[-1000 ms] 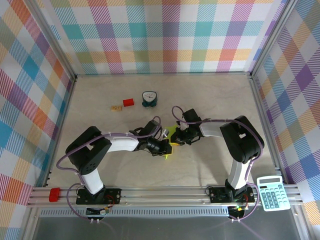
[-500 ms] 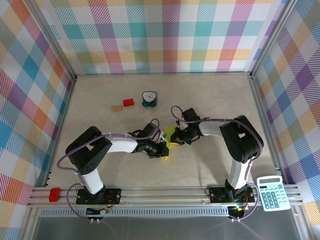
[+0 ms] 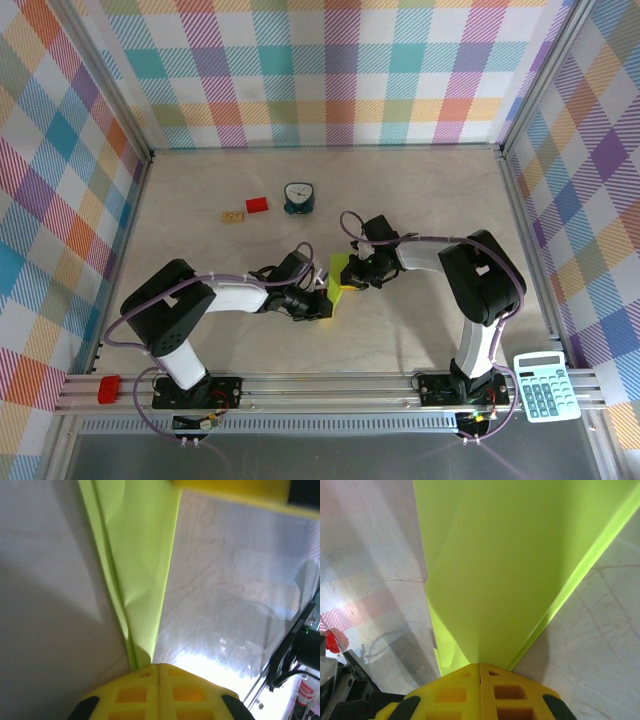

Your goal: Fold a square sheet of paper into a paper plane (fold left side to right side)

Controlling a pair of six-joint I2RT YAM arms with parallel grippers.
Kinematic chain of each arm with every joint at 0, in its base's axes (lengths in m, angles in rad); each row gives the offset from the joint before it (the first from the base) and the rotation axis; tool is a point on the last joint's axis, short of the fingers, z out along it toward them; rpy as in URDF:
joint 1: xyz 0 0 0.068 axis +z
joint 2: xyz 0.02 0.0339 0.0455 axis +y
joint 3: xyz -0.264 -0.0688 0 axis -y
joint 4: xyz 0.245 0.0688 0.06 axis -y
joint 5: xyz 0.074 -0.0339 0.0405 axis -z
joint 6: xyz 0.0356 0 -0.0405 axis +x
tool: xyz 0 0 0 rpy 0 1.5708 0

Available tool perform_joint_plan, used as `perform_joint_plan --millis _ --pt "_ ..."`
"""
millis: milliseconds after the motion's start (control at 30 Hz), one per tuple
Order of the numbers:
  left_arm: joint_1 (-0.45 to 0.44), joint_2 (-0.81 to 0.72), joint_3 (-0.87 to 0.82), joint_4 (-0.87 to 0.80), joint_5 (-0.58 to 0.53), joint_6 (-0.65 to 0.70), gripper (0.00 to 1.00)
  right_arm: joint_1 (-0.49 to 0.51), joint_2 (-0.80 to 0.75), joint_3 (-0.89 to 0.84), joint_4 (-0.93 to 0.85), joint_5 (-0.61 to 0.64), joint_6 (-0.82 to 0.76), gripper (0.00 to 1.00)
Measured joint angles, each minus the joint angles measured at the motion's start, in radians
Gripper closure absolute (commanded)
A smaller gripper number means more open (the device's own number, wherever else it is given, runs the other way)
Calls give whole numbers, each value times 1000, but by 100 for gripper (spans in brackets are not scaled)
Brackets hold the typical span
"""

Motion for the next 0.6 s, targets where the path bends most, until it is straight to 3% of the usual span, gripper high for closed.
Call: perform_joint_plan --millis 300,467,600 --pt "-12 -89 -55 -82 0 3 100 0 0 4 -5 2 0 100" --pt "28 -181 -43 -121 15 4 100 0 0 2 1 -4 0 100" --pt "61 -167 21 -125 32 8 100 0 0 -4 13 -14 2 100"
